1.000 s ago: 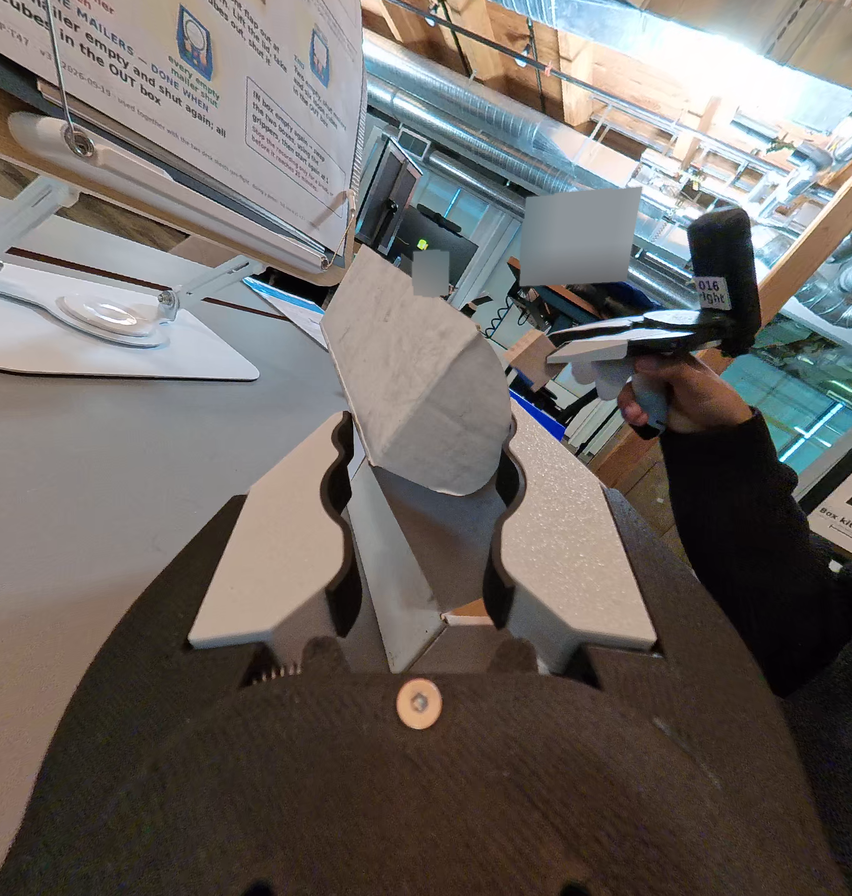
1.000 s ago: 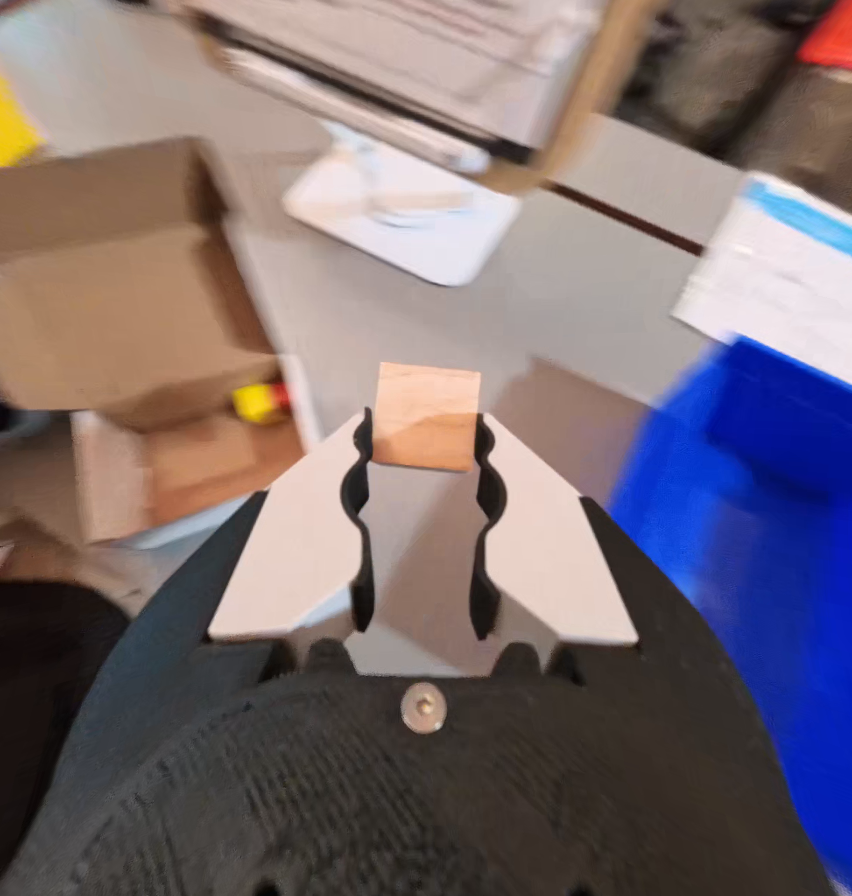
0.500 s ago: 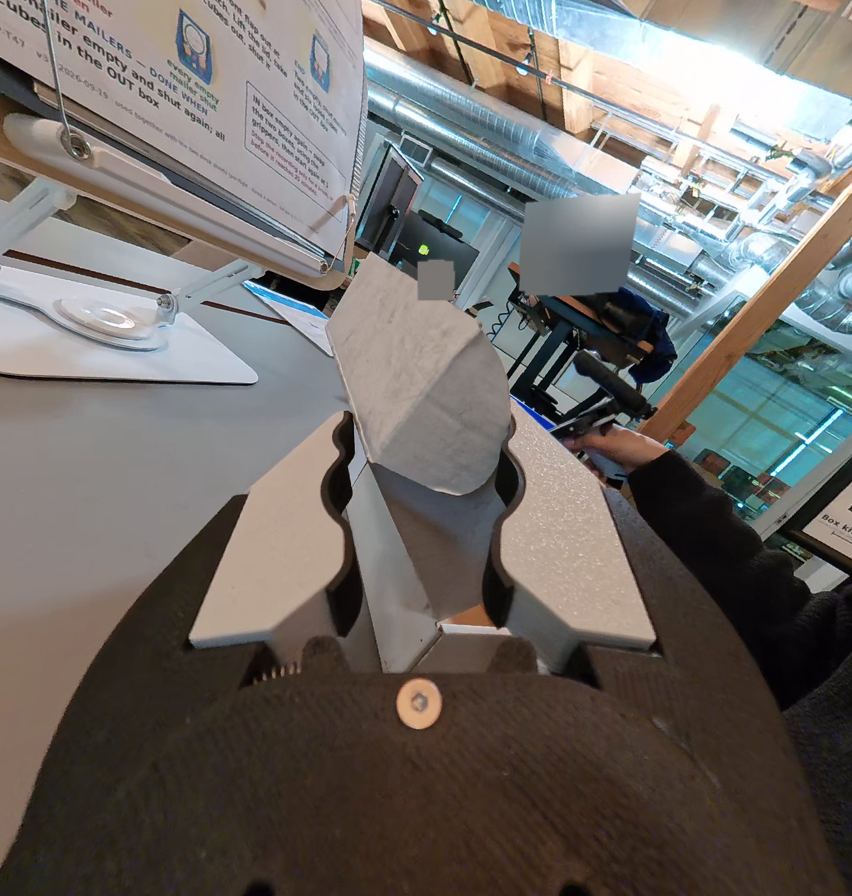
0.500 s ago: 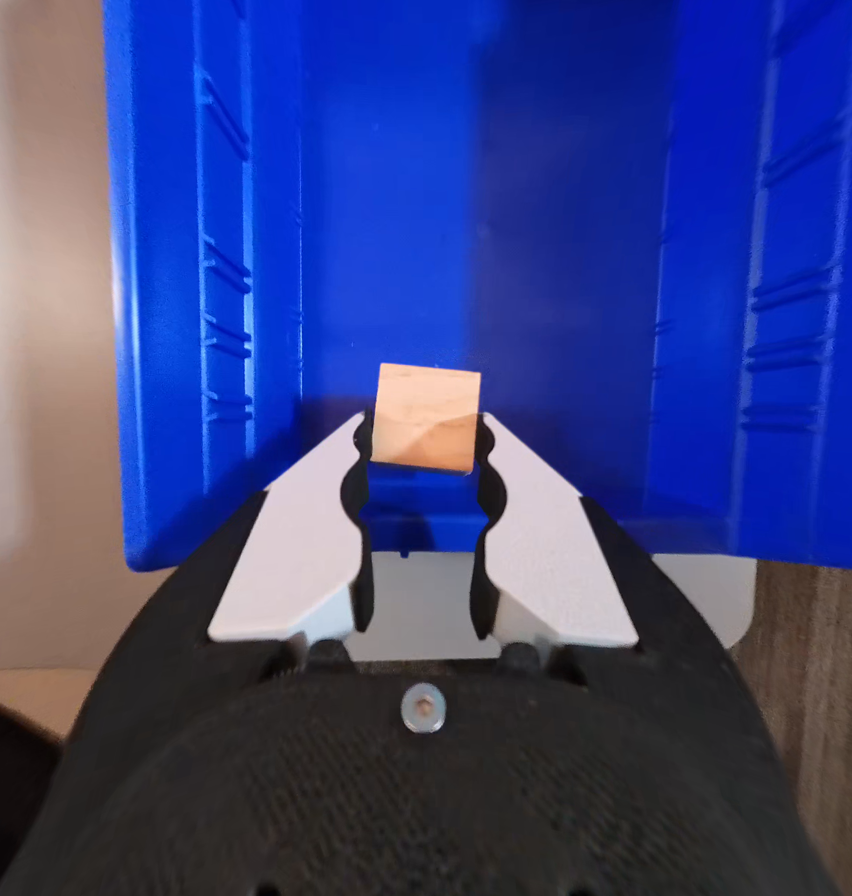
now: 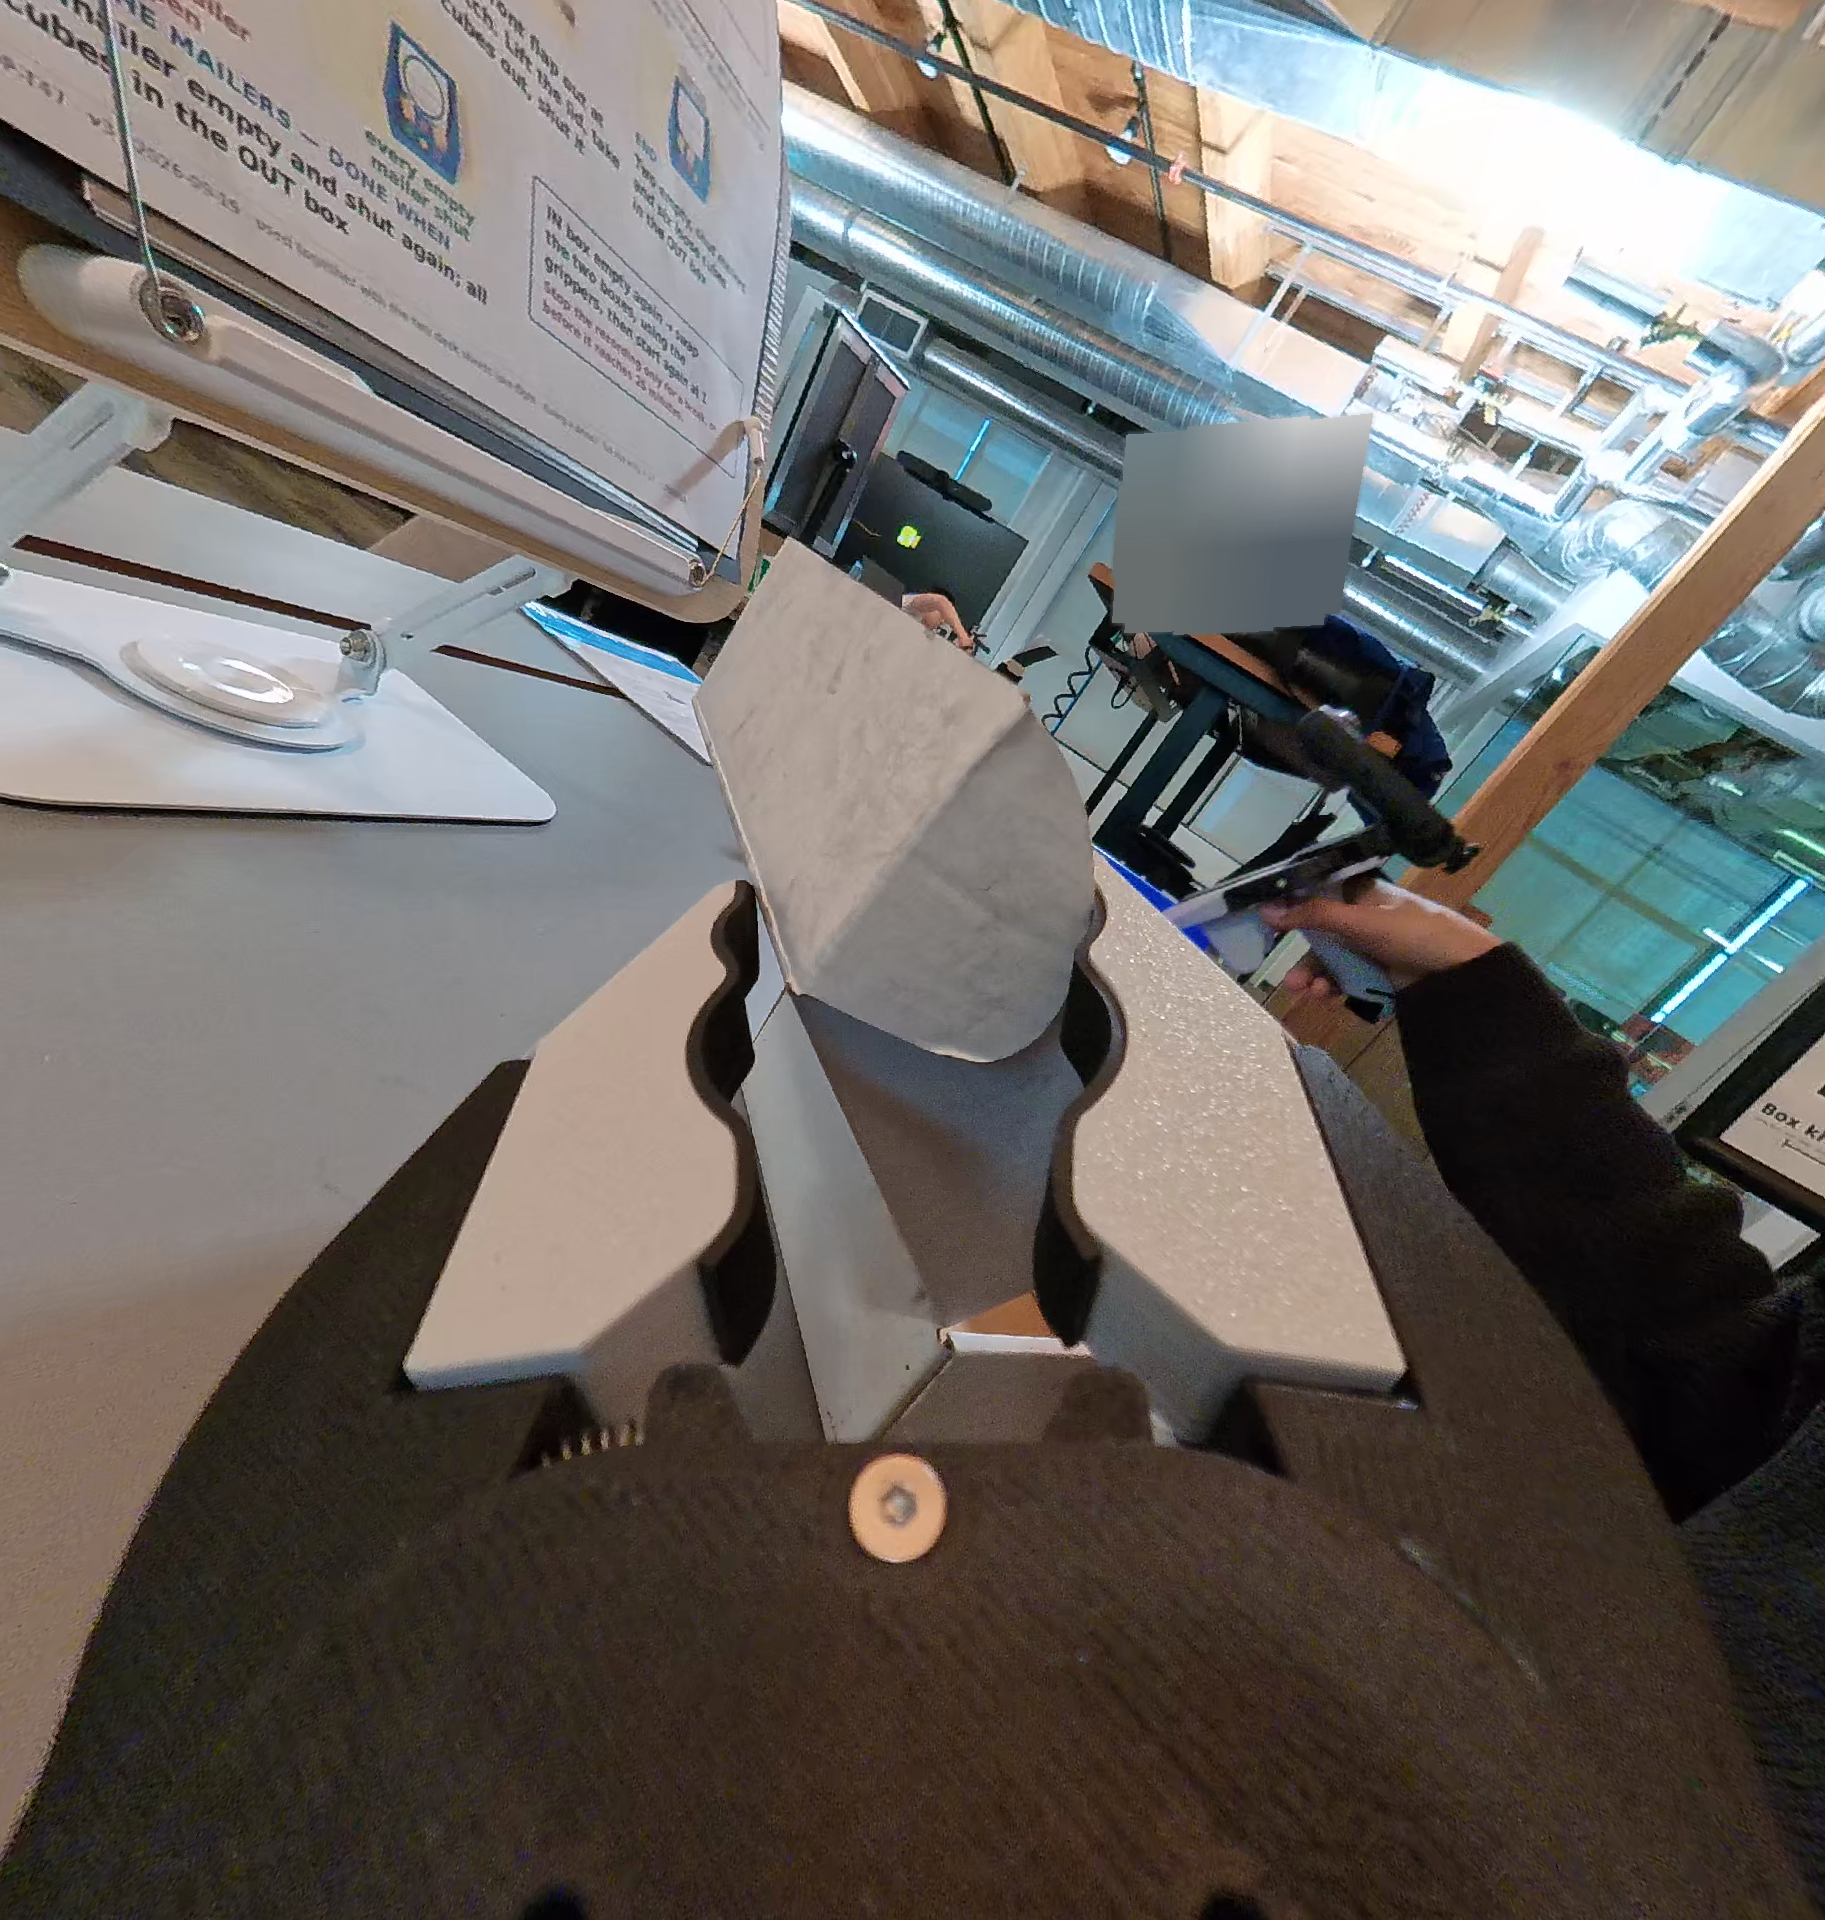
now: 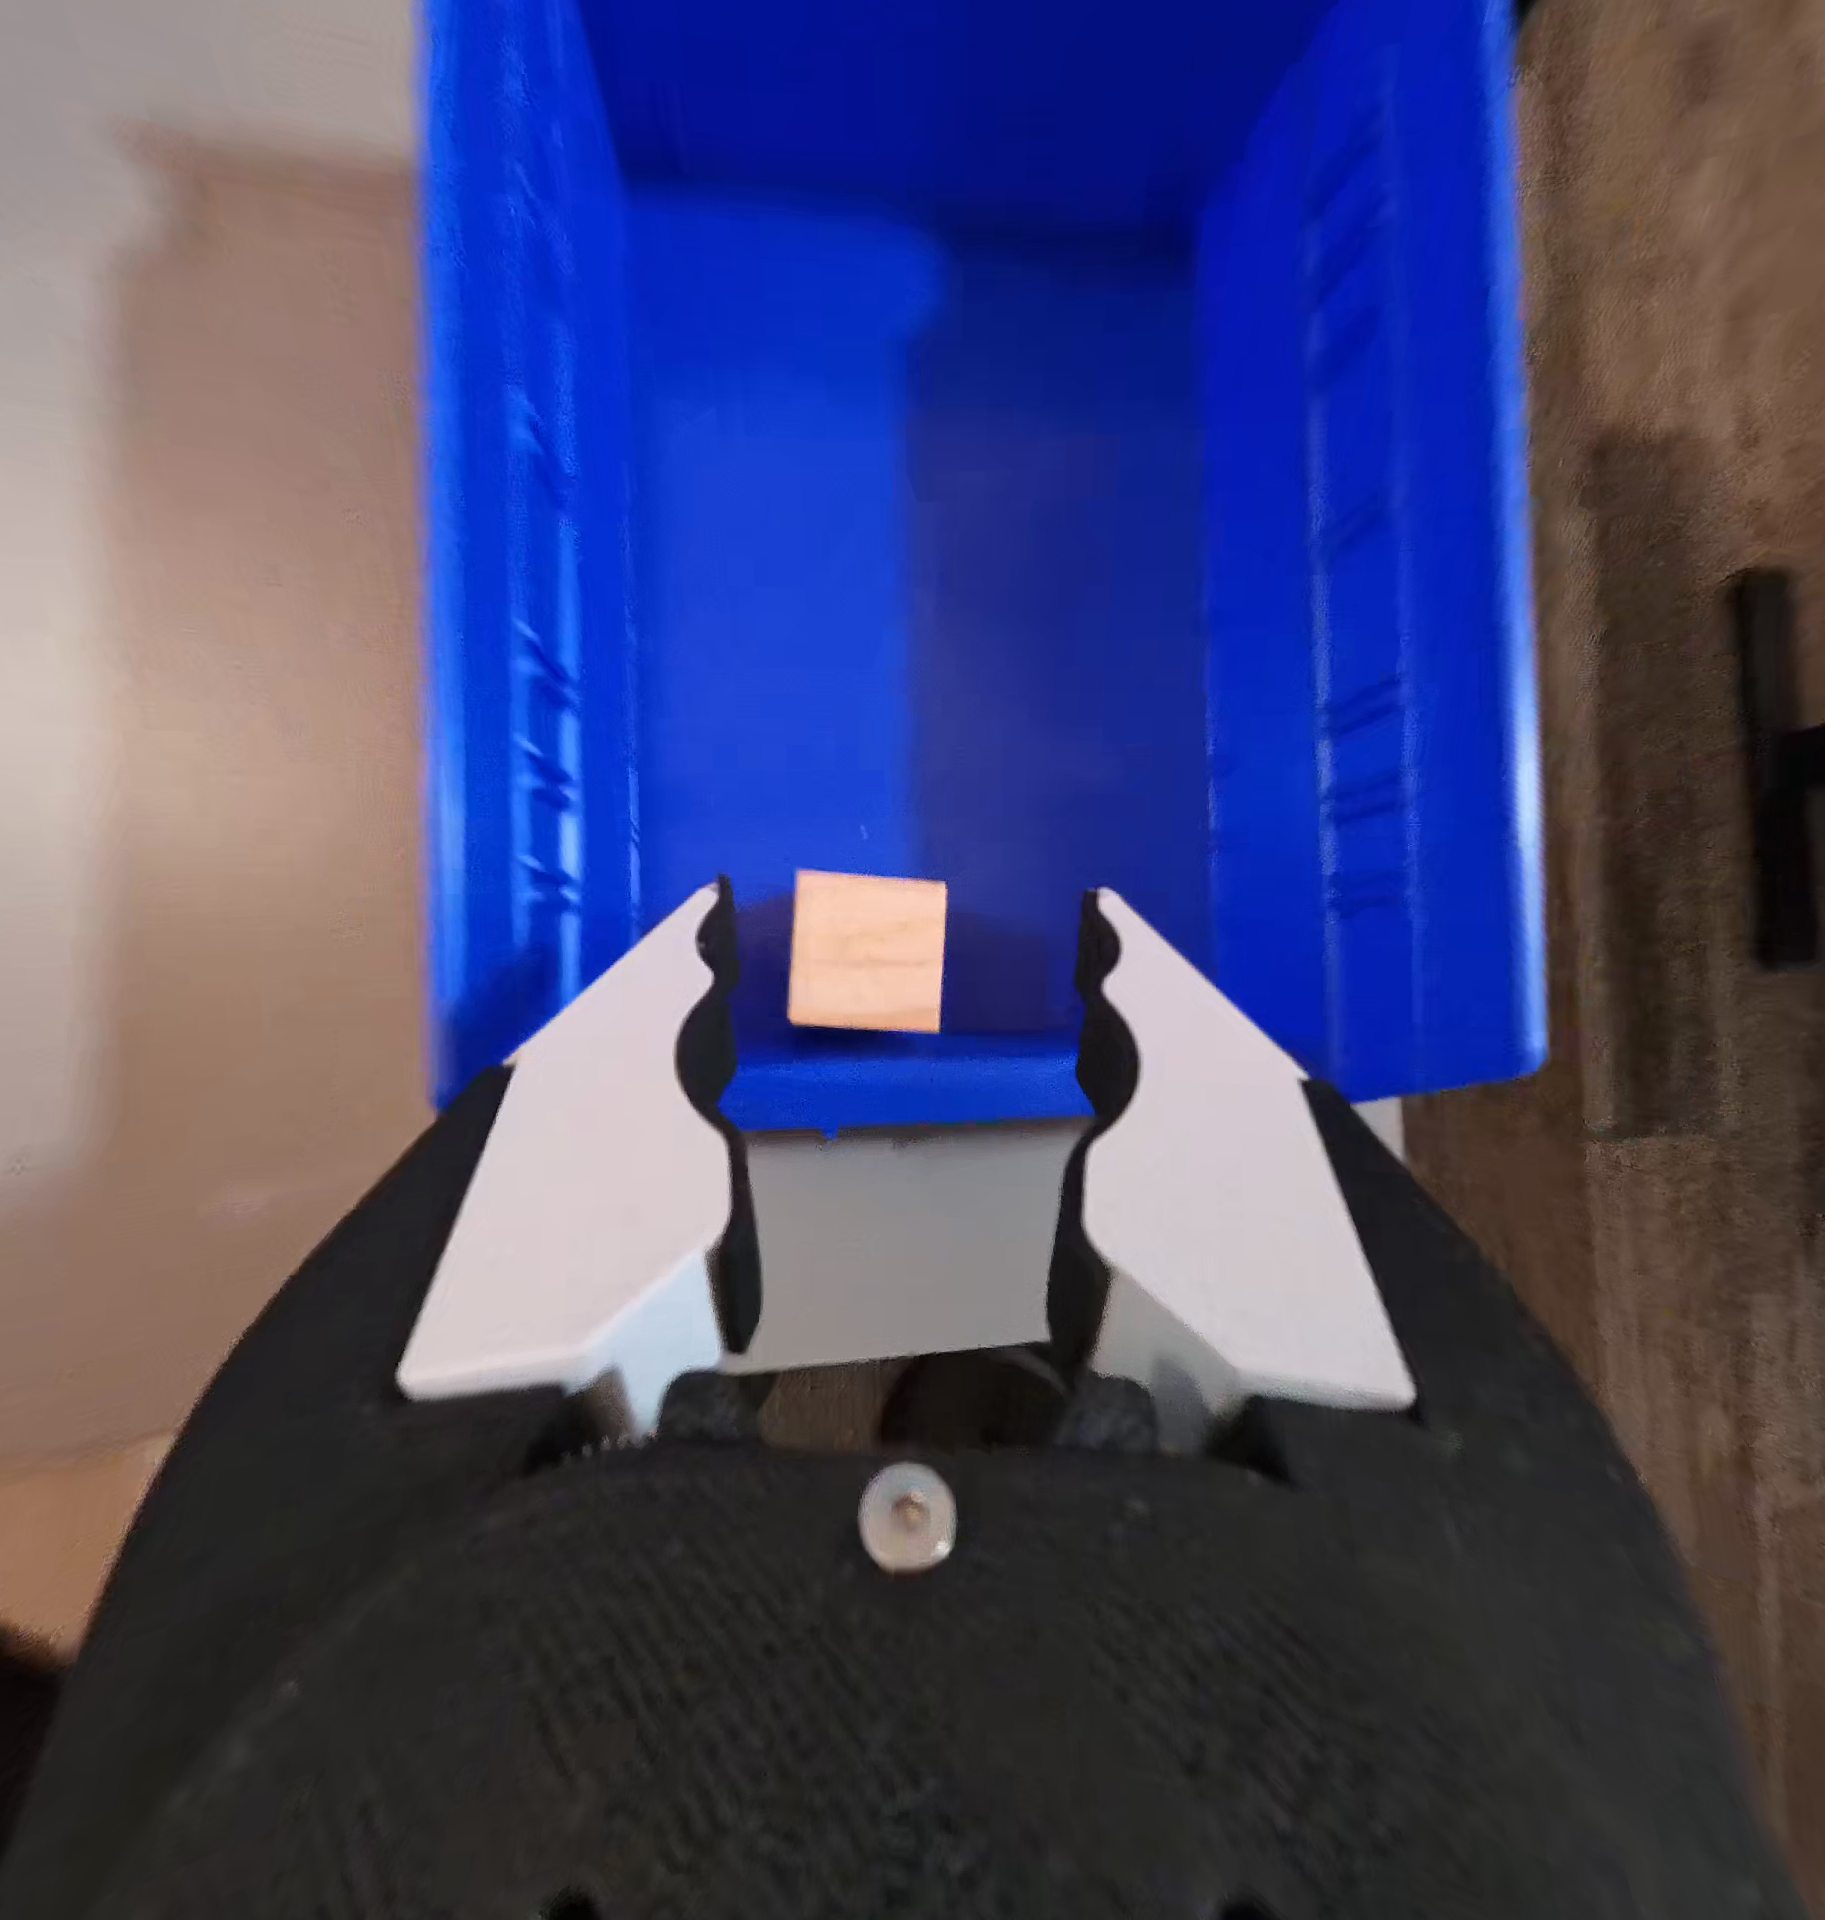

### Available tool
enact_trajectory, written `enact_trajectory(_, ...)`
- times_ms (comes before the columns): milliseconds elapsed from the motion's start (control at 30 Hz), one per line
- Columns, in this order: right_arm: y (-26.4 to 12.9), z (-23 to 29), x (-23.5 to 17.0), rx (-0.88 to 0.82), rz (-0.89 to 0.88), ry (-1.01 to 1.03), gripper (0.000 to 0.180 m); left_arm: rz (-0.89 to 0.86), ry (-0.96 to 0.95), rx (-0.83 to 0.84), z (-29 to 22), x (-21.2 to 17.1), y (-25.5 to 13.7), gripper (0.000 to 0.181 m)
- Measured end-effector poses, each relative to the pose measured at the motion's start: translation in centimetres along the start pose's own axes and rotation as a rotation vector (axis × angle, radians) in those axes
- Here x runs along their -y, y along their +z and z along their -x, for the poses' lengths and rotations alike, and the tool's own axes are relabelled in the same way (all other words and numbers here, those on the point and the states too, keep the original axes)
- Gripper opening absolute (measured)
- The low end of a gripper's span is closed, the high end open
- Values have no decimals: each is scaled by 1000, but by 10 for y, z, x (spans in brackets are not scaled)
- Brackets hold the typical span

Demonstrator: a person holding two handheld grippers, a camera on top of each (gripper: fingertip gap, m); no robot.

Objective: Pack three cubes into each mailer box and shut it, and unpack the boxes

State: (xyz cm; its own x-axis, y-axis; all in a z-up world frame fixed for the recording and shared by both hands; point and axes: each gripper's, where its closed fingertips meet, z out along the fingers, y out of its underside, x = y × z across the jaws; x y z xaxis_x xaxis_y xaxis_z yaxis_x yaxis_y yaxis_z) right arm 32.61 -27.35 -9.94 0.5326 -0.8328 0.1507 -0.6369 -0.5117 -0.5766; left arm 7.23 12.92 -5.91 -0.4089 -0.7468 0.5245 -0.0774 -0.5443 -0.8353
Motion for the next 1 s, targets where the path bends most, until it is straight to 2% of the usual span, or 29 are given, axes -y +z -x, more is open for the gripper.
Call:
enact_trajectory(100,-38,45,47,95,-220,-71,62,-4,-5,-2,0,0,1,58)
enact_trajectory(167,-66,114,72,291,-376,-173,53,-6,-1,-2,-1,0,1,58)
enact_trajectory(233,-86,196,77,523,-456,-282,48,-6,2,-2,-1,0,1,58)
enact_trajectory(333,-80,298,53,721,-390,-432,50,-7,4,-4,-2,0,1,58)
enact_trajectory(433,-43,352,28,683,-315,-568,48,-7,14,-6,-4,0,0,58)
enact_trajectory(533,-12,376,15,628,-263,-623,44,-8,19,-15,-7,-1,0,59)
enact_trajectory(700,12,390,15,588,-185,-627,45,-6,31,-25,-11,-1,0,60)
enact_trajectory(800,25,394,11,543,-124,-655,38,-6,31,-25,-11,-1,0,60)
enact_trajectory(833,26,394,12,530,-133,-669,25,-5,34,-24,-11,-1,0,60)
enact_trajectory(1000,-7,386,24,586,-226,-644,25,-3,56,-24,-13,-2,0,59)
